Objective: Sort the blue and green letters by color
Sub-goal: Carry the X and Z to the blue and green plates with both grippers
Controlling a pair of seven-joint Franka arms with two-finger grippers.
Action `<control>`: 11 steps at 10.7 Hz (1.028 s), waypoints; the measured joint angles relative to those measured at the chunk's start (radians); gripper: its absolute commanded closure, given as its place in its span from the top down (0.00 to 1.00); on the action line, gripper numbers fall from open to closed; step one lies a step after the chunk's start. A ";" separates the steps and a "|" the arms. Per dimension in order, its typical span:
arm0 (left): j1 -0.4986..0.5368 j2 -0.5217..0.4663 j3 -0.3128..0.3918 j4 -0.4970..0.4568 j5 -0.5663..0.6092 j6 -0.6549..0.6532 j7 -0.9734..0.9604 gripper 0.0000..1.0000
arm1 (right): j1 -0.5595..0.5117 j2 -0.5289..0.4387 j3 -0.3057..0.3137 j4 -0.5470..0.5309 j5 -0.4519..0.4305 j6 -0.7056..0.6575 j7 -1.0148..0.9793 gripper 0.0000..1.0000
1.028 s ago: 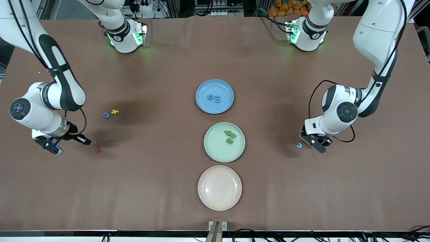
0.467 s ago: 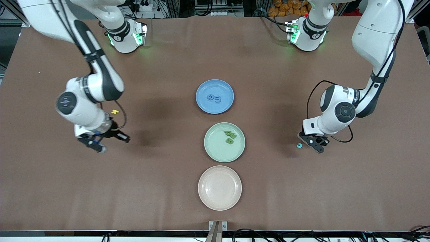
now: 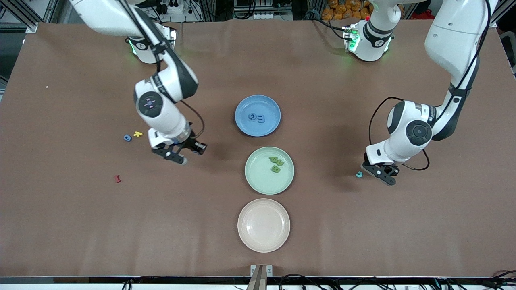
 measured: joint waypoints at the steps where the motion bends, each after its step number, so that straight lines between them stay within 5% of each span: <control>1: 0.001 -0.021 -0.029 0.011 0.000 -0.033 -0.056 0.00 | 0.050 0.000 0.000 0.000 0.000 0.000 0.019 0.02; 6: -0.029 -0.043 -0.211 0.113 -0.001 -0.185 -0.475 0.00 | 0.292 0.039 0.002 0.040 0.000 -0.001 0.084 0.04; 8: -0.125 -0.006 -0.230 0.157 -0.001 -0.186 -0.678 0.00 | 0.358 0.072 0.013 0.074 0.000 -0.001 0.114 0.10; 9: -0.190 0.024 -0.229 0.189 -0.001 -0.186 -0.778 0.00 | 0.378 0.087 0.026 0.083 0.000 -0.001 0.121 0.72; 10: -0.244 0.057 -0.228 0.227 -0.001 -0.186 -0.857 0.00 | 0.391 0.098 0.035 0.086 0.000 -0.001 0.126 1.00; 11: -0.281 0.091 -0.227 0.267 -0.001 -0.186 -0.913 0.00 | 0.399 0.105 0.039 0.087 0.000 -0.001 0.130 1.00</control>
